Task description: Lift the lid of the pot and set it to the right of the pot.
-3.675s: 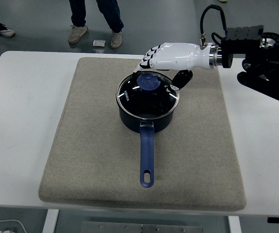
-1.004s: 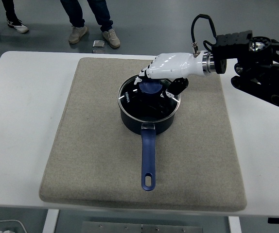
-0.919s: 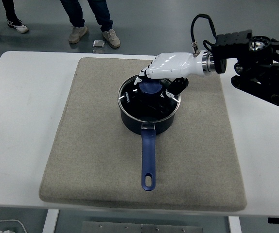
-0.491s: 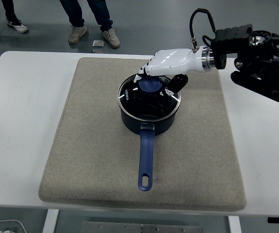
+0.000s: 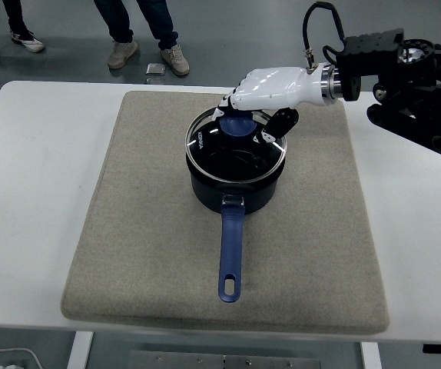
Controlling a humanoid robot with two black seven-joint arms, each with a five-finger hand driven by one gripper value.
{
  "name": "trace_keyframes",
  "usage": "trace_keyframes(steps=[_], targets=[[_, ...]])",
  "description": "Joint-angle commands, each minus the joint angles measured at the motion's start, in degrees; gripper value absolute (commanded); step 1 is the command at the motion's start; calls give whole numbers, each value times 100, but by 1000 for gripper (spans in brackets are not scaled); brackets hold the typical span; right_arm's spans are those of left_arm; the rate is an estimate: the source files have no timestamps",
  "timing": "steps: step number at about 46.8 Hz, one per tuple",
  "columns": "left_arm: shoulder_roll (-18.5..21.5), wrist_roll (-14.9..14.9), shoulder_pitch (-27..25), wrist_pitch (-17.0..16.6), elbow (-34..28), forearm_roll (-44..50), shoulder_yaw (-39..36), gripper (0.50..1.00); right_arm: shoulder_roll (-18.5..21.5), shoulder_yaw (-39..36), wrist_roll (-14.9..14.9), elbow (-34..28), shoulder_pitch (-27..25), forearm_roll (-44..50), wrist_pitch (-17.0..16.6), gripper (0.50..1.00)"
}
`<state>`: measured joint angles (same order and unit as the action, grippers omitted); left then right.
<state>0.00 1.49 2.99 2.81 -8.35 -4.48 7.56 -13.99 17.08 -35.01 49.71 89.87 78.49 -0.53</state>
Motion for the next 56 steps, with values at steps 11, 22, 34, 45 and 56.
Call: trace_keyframes(steps=[11, 22, 34, 45, 56], targets=[[0, 0, 0, 1, 0, 0, 0, 1000, 1, 67, 1, -550, 223, -9, -35, 500], [0, 0, 0, 1, 0, 0, 0, 1000, 1, 269, 1, -1147, 215, -27, -17, 500], [0, 0, 0, 1, 0, 0, 0, 1000, -7, 603, 1, -1631, 127, -18, 36, 500], [0, 0, 0, 1, 0, 0, 0, 1000, -51, 858, 1, -1869, -102, -1, 44, 500], [0, 0, 0, 1, 0, 0, 0, 1000, -95, 1148, 1, -1886, -198, 8, 115, 500]])
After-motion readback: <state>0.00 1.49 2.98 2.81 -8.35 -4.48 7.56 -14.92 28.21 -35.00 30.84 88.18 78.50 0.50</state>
